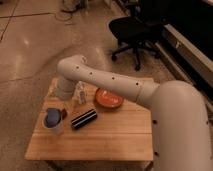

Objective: Place the white sponge in the ceramic cup

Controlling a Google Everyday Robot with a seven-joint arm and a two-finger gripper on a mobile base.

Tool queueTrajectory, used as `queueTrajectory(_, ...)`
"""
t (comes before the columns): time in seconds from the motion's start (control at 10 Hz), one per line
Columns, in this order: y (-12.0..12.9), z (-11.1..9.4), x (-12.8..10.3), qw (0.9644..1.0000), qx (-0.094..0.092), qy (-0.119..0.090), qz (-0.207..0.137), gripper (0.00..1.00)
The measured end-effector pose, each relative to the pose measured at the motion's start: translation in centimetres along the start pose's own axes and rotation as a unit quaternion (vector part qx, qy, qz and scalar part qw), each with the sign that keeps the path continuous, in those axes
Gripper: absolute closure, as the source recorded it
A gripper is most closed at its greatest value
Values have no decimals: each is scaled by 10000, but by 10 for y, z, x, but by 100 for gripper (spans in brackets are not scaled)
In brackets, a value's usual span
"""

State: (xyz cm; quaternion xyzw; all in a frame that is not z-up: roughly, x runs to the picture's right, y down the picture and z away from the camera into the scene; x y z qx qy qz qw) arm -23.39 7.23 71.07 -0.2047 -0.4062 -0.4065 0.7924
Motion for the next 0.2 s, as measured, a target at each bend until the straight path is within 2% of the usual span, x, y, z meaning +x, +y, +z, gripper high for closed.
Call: queueTrajectory(0.2,-1,0,-2,10000,5,-15,-21,20)
